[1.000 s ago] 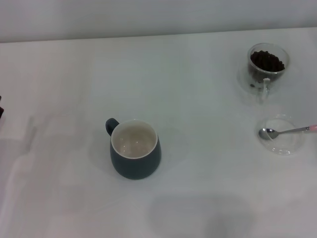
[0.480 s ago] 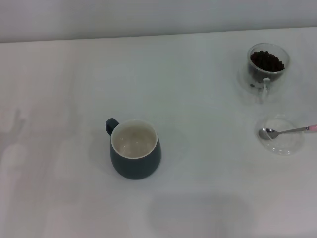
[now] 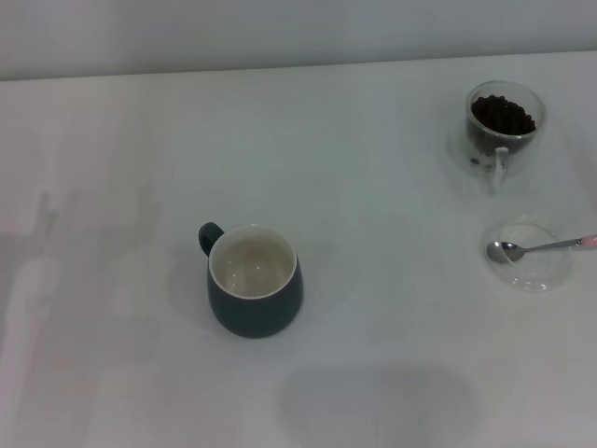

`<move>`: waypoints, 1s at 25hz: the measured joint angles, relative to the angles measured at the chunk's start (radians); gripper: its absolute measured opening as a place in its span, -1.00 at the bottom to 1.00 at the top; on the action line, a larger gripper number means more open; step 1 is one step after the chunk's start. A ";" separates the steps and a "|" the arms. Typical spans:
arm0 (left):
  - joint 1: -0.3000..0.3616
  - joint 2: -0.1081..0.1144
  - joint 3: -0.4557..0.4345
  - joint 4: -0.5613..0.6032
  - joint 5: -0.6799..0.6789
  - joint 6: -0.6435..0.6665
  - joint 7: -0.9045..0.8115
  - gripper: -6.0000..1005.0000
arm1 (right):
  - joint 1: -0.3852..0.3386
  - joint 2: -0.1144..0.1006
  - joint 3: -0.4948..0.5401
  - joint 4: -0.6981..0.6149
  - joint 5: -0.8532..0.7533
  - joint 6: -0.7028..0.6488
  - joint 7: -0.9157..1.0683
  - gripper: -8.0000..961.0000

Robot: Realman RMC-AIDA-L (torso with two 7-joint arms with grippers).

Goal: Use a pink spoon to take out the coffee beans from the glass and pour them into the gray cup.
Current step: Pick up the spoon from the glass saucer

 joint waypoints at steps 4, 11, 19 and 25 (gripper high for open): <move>-0.011 0.000 0.000 -0.003 0.000 0.004 0.000 0.78 | -0.027 -0.013 -0.046 0.001 -0.006 0.063 0.065 0.79; -0.047 0.000 0.000 0.000 0.000 0.022 0.003 0.78 | -0.046 -0.028 -0.059 0.001 -0.129 0.127 0.125 0.79; -0.087 0.002 0.000 0.000 0.000 0.053 0.006 0.78 | -0.036 -0.033 -0.060 0.002 -0.268 0.141 0.129 0.79; -0.101 0.003 -0.002 0.001 -0.011 0.066 0.007 0.78 | -0.048 -0.043 -0.064 0.012 -0.332 0.207 0.143 0.79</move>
